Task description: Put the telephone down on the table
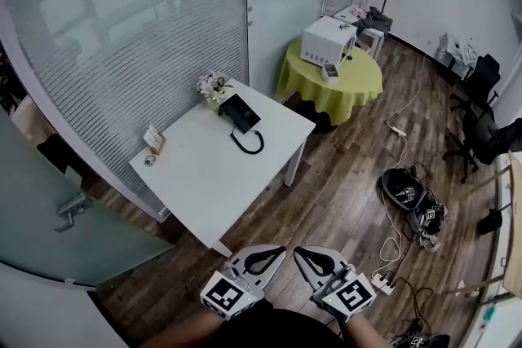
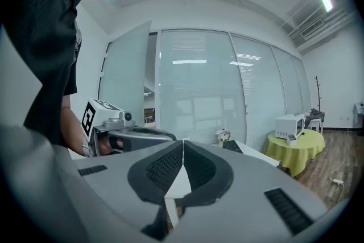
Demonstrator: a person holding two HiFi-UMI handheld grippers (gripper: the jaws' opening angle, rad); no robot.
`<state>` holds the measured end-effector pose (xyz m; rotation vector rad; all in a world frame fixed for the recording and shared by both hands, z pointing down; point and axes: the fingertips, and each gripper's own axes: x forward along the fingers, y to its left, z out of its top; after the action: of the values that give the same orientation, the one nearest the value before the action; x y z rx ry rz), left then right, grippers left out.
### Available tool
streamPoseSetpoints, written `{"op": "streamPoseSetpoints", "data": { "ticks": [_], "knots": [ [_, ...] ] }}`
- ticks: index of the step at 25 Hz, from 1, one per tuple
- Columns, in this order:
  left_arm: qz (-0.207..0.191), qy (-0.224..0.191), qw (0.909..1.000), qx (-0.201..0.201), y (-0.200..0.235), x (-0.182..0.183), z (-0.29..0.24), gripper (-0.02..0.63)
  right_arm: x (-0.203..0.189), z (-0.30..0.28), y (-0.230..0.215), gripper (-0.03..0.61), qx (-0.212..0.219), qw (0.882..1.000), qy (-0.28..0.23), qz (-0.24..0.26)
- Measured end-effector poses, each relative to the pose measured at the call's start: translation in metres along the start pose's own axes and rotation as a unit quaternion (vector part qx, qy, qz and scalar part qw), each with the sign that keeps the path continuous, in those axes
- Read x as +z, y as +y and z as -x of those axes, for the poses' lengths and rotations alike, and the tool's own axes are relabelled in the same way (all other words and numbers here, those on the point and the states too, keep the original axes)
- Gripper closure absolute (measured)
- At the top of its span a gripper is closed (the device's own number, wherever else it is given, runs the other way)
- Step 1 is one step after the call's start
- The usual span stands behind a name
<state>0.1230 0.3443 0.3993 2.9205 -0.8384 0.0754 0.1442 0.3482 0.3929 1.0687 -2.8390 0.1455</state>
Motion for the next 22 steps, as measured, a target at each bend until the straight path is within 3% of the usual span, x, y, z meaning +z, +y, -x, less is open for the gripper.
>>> {"op": "streamPoseSetpoints", "data": {
  "ticks": [10, 22],
  "knots": [
    [-0.001, 0.003, 0.9999, -0.016, 0.073, 0.003, -0.013, 0.604, 0.011, -0.059, -0.042, 0.555, -0.047, 0.999, -0.008, 0.008],
    [0.001, 0.012, 0.9998, 0.014, 0.129, -0.001, -0.060, 0.604, 0.007, -0.101, -0.109, 0.555, -0.019, 1.000, -0.012, 0.005]
  ]
}}
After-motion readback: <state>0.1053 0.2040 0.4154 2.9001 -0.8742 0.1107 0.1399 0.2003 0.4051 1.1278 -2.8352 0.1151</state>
